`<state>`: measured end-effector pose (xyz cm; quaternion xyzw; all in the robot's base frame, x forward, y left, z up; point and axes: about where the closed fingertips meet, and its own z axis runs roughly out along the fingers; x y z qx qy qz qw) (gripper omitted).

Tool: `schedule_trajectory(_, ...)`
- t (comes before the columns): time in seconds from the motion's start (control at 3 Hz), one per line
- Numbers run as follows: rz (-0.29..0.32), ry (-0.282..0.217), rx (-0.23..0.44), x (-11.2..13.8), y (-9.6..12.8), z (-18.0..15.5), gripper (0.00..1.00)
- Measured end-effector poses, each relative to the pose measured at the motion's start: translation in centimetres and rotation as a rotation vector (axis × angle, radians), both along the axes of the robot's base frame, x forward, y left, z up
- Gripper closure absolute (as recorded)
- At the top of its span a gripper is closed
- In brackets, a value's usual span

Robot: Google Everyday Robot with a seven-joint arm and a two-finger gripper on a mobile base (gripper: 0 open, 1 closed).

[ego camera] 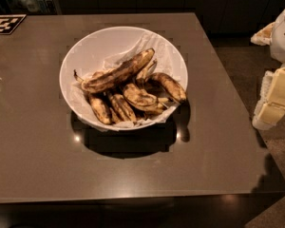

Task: Pick banana from white bowl

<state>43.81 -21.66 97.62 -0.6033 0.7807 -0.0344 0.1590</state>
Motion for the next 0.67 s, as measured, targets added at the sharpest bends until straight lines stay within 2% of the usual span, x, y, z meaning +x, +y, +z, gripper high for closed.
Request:
schedule_trajectory(0.33,0.0,0.0,0.0,0.0,0.0,0.0,0.0)
schedule_trajectory(0.67,0.008,-0.006,-0.033,-0.26,0.88,0.53,0.0)
